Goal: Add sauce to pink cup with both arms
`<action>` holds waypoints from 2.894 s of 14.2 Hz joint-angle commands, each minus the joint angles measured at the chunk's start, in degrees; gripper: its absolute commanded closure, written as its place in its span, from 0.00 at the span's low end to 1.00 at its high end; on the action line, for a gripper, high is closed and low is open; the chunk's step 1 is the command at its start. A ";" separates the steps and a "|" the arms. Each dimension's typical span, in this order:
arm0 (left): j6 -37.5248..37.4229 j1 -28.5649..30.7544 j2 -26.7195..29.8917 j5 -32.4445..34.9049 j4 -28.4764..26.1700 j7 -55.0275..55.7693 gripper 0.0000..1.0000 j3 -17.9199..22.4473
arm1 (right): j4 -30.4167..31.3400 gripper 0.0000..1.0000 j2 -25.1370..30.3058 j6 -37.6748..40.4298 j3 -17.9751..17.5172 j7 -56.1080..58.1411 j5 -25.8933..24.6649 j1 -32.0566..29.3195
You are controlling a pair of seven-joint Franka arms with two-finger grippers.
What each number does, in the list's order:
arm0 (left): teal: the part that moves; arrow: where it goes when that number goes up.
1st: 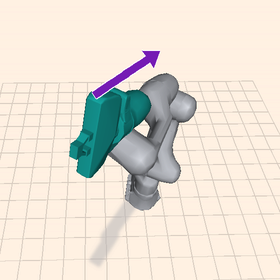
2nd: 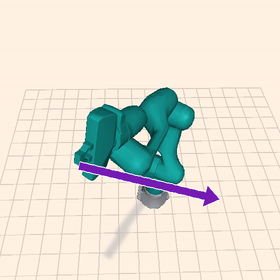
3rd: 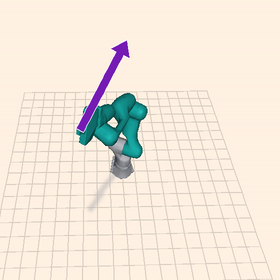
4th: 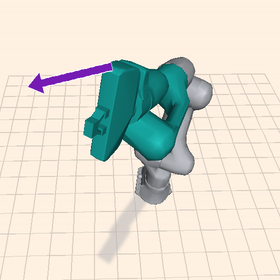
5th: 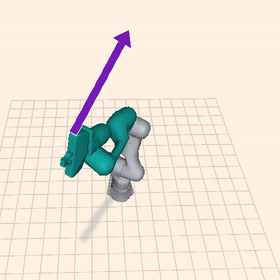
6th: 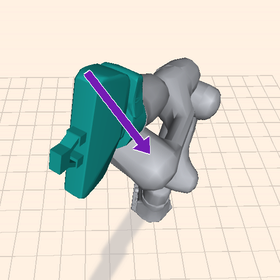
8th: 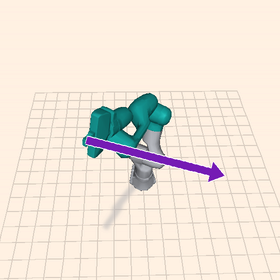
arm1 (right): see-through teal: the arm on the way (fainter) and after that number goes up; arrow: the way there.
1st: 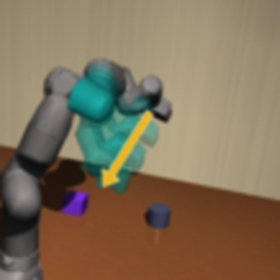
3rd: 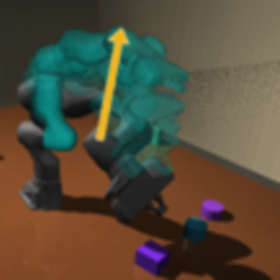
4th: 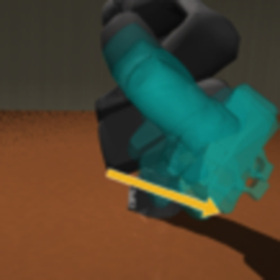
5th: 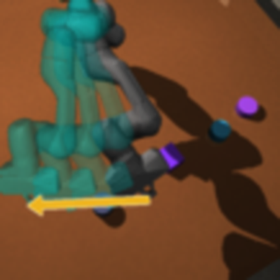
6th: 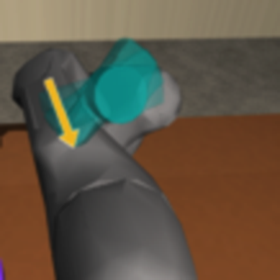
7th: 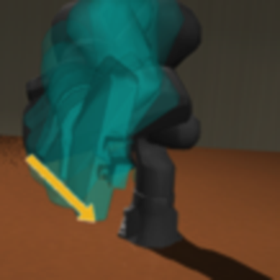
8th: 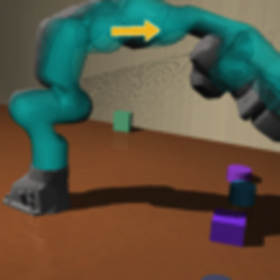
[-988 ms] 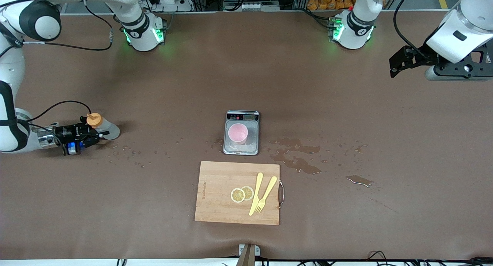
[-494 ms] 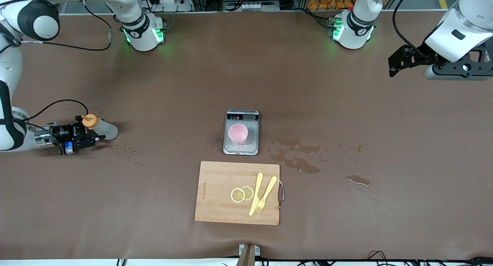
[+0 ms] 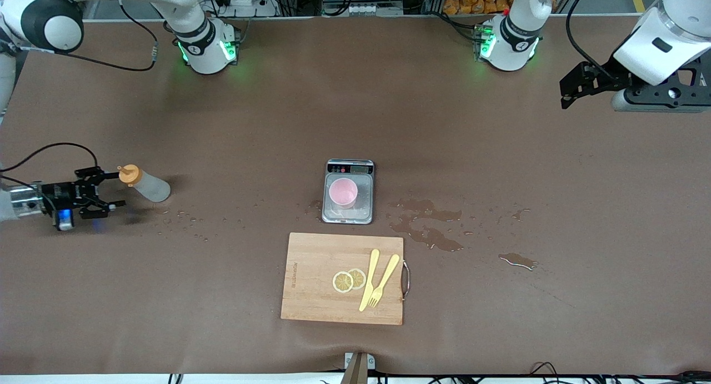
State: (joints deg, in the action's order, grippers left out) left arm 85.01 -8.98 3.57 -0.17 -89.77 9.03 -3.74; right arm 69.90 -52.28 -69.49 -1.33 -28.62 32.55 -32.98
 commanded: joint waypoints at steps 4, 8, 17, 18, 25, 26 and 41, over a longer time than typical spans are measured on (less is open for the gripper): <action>0.07 0.45 1.17 -1.68 -0.41 0.20 0.00 -0.04 | -8.47 0.00 4.80 8.14 -0.52 -0.12 -4.50 3.43; 0.06 0.45 1.44 -1.59 -0.49 0.29 0.00 0.05 | -8.38 0.00 12.80 8.67 -0.52 -0.12 -8.72 9.75; 0.06 0.45 1.44 -0.97 -0.49 0.38 0.00 0.14 | -8.03 0.00 19.84 8.49 -0.52 -0.64 -12.06 23.21; -0.02 0.45 1.44 -0.89 -0.49 0.46 0.00 0.22 | -8.03 0.00 20.29 8.40 -0.43 -0.65 -12.76 24.70; -0.46 0.45 1.88 -0.89 -0.58 0.81 0.00 0.31 | -4.53 0.00 29.58 3.41 -0.43 0.05 -23.14 33.15; -0.46 0.54 1.88 -0.89 -0.58 0.81 0.00 0.31 | -1.90 0.00 32.39 1.83 -0.43 0.58 -23.40 33.06; -0.38 0.54 1.88 -0.97 -0.58 0.81 0.00 0.31 | 21.52 0.00 54.66 -17.61 -0.17 16.49 -29.02 30.43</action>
State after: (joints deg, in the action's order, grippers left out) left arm 84.91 -8.84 4.33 -0.20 -89.86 9.10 -3.29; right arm 93.84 2.72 -87.11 -0.90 -13.01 5.97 -1.67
